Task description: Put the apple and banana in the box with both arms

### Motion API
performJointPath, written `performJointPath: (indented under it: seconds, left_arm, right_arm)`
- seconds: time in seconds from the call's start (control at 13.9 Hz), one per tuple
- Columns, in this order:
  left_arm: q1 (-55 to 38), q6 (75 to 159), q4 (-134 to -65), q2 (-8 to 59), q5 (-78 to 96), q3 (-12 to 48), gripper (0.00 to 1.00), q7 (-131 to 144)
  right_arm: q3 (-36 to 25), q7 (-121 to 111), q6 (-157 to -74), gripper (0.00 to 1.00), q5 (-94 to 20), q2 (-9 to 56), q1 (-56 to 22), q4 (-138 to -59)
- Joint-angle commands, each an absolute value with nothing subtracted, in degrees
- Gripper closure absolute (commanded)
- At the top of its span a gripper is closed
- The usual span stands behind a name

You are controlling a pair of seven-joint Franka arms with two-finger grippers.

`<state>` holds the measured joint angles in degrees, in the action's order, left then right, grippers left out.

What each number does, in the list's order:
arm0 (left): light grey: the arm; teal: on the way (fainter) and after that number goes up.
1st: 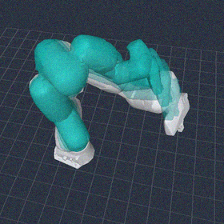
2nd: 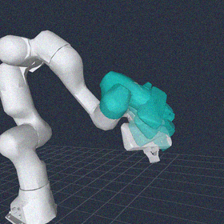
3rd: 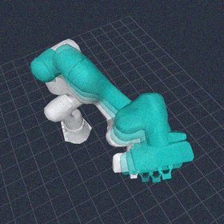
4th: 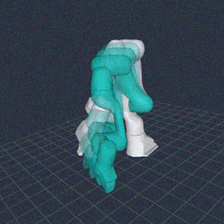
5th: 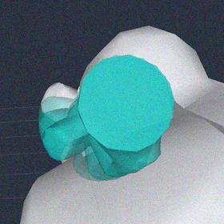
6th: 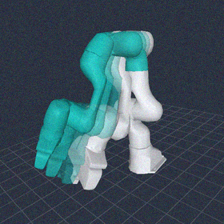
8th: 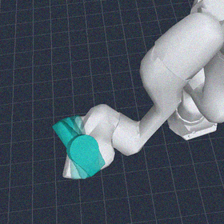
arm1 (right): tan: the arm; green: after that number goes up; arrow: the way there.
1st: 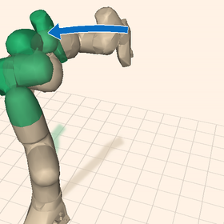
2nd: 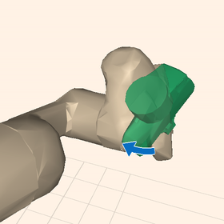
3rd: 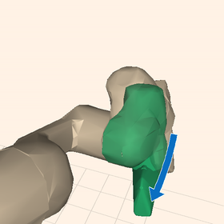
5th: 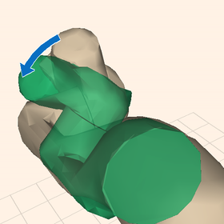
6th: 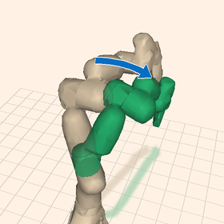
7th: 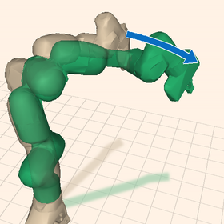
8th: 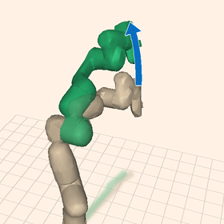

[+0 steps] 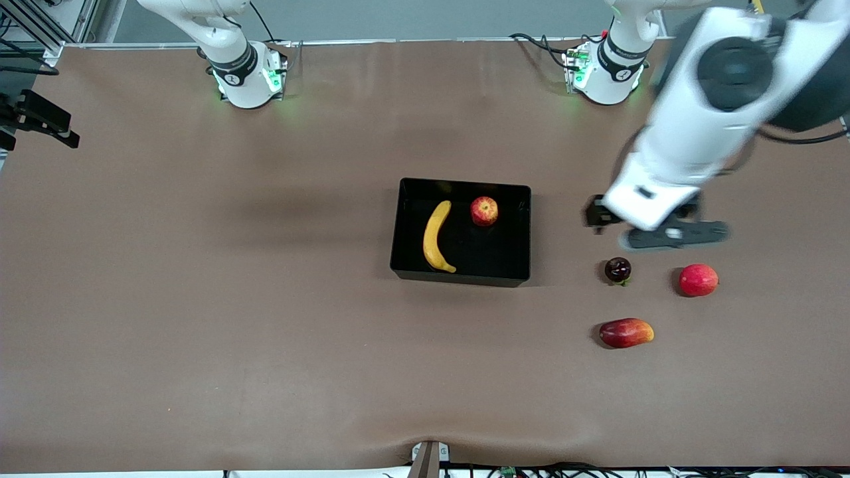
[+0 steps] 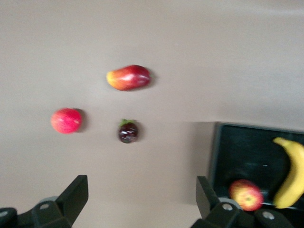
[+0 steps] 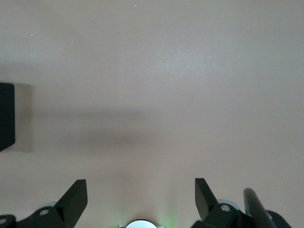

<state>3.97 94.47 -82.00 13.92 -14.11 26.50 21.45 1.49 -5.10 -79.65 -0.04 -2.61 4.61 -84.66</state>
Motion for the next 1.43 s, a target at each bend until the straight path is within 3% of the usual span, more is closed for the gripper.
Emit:
performJointPath:
  seconds: [0.0, 0.36, 0.86, 1.36]
  left_arm:
    - [5.4, 93.7, -86.2, 8.1, -11.7, 23.8, 0.0, 14.9]
    - [1.2, 89.0, -89.1, 0.7, -5.4, 12.8, 0.0, 6.2]
    - [-0.3, 89.2, -101.6, -12.6, 0.9, 6.9, 0.0, 2.0]
    - [-2.7, 88.5, -98.7, -12.6, 0.1, 4.6, 0.0, 2.5]
  right_arm:
    - [1.8, -5.4, -78.8, 0.0, 0.3, -2.9, 5.0, -84.7]
    - [1.8, -5.4, -78.8, 0.0, 0.3, -2.9, 5.0, -84.7]
    - [1.8, -5.4, -78.7, 0.0, 0.3, -2.9, 4.8, -84.7]
    - [1.8, -5.4, -78.7, 0.0, 0.3, -2.9, 4.9, -84.7]
